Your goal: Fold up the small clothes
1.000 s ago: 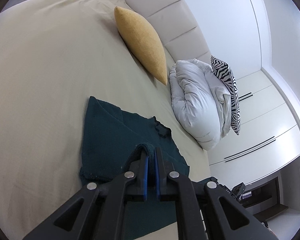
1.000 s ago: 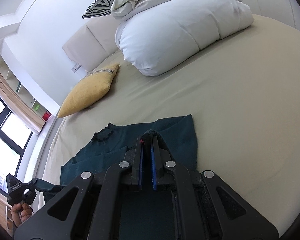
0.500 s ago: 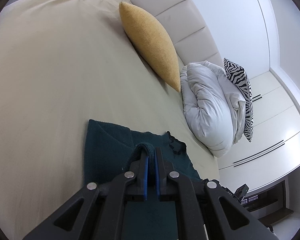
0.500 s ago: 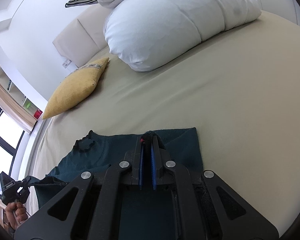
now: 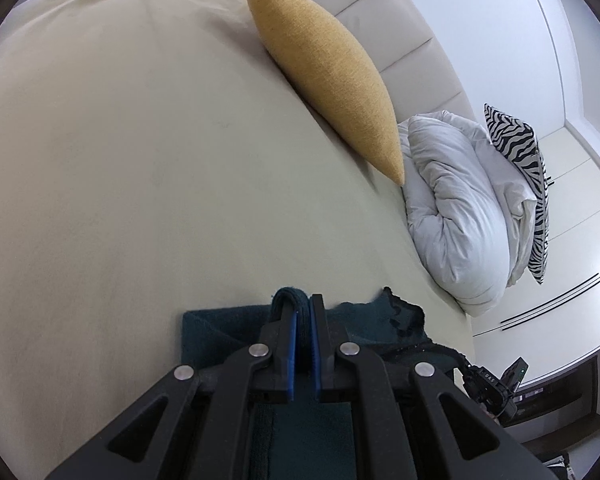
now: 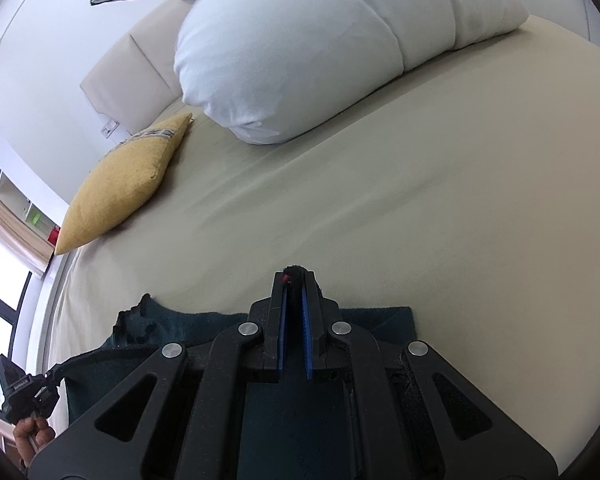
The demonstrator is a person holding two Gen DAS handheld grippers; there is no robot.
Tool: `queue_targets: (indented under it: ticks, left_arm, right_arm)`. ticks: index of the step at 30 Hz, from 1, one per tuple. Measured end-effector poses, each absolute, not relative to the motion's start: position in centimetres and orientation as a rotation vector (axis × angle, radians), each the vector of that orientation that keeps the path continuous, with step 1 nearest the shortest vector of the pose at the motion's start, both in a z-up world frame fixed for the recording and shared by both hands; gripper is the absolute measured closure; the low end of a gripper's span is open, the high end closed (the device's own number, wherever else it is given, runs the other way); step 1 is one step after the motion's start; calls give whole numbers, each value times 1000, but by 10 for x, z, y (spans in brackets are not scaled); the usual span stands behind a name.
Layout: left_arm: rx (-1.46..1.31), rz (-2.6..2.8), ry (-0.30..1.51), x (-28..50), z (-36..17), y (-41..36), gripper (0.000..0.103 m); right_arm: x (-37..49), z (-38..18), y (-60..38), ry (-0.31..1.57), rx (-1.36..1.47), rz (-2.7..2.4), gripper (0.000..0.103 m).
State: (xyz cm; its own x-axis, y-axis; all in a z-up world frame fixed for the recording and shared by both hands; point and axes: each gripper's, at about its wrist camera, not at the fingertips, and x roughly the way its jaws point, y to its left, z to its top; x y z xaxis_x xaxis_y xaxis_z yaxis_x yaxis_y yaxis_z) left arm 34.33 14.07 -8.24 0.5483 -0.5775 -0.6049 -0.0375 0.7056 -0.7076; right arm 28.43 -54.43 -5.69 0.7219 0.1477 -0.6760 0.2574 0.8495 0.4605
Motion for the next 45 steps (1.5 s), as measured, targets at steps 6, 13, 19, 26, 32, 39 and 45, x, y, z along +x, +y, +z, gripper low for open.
queue_targets:
  ticks: [6, 13, 19, 26, 32, 39, 45]
  left_arm:
    - [-758, -346, 942, 338, -86, 149, 45]
    - [-695, -350, 887, 295, -56, 156, 41]
    - [-564, -355, 923, 239, -64, 136, 41]
    - [-506, -325, 944, 220, -80, 129, 60]
    - [-462, -322, 926, 204, -73, 130, 69]
    - [-364, -320, 914, 189, -71, 113, 76]
    - [-366, -314, 926, 189, -77, 113, 95]
  right_arm:
    - [295, -76, -549, 800, 609, -131, 39]
    - [255, -66, -554, 769, 622, -108, 39]
    - [200, -61, -519, 787, 439, -38, 39]
    - [154, -73, -496, 833, 324, -3, 40]
    - [134, -69, -495, 823, 279, -36, 44]
    - [116, -66, -502, 796, 269, -114, 44]
    - [117, -77, -498, 858, 231, -118, 68]
